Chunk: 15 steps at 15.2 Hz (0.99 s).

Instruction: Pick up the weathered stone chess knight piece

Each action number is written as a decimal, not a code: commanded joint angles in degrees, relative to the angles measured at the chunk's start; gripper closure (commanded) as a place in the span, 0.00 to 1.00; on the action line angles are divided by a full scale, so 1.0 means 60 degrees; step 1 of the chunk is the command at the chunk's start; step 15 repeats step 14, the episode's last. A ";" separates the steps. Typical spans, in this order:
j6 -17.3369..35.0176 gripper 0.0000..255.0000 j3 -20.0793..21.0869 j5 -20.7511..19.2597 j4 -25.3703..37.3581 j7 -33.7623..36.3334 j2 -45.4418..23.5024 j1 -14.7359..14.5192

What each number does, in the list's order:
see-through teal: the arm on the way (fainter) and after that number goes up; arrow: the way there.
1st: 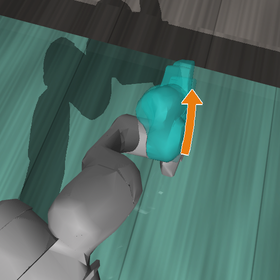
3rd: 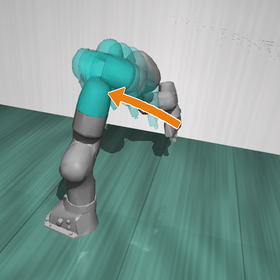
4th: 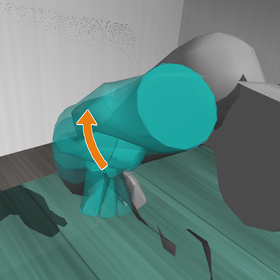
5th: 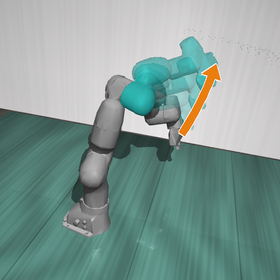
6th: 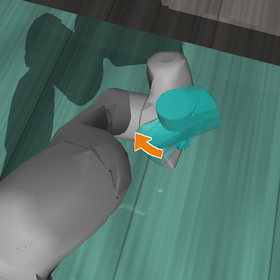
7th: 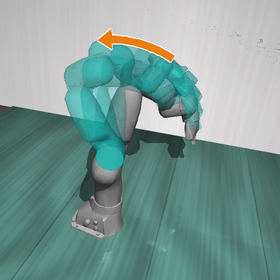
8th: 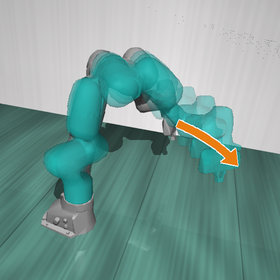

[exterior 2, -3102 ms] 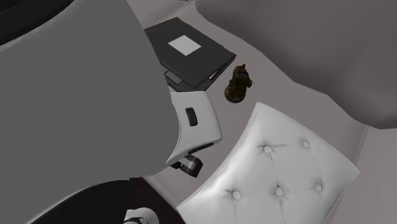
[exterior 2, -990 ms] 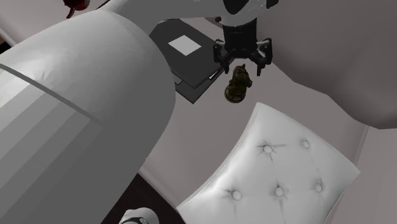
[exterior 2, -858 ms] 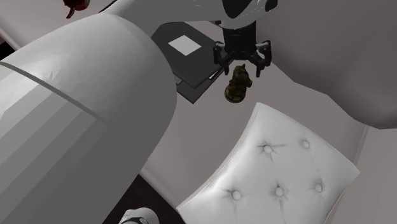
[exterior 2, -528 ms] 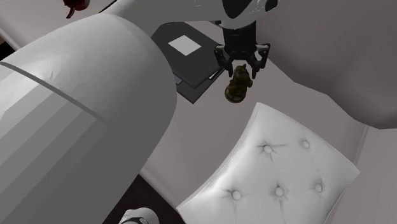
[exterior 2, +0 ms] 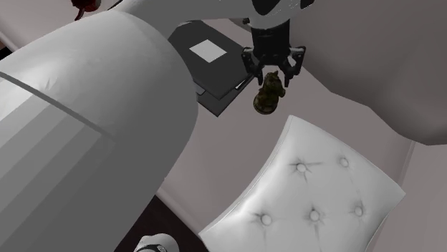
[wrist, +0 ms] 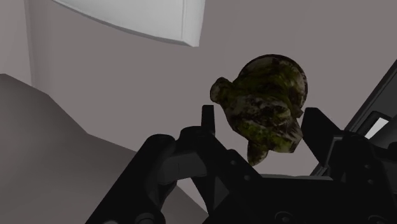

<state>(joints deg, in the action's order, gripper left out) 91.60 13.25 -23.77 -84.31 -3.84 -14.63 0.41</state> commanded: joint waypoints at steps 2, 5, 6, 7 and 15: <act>-0.0367 1.00 0.0008 0.0002 0.0397 -0.0116 -0.0013 -0.0033; -0.0755 1.00 0.0014 -0.0014 0.0868 -0.0238 -0.0080 -0.0076; -0.0887 1.00 0.0016 -0.0022 0.1034 -0.0279 -0.0108 -0.0092; -0.1022 1.00 0.0017 -0.0032 0.1206 -0.0320 -0.0140 -0.0109; -0.1745 1.00 0.0021 -0.0108 0.2176 -0.0541 -0.0360 -0.0215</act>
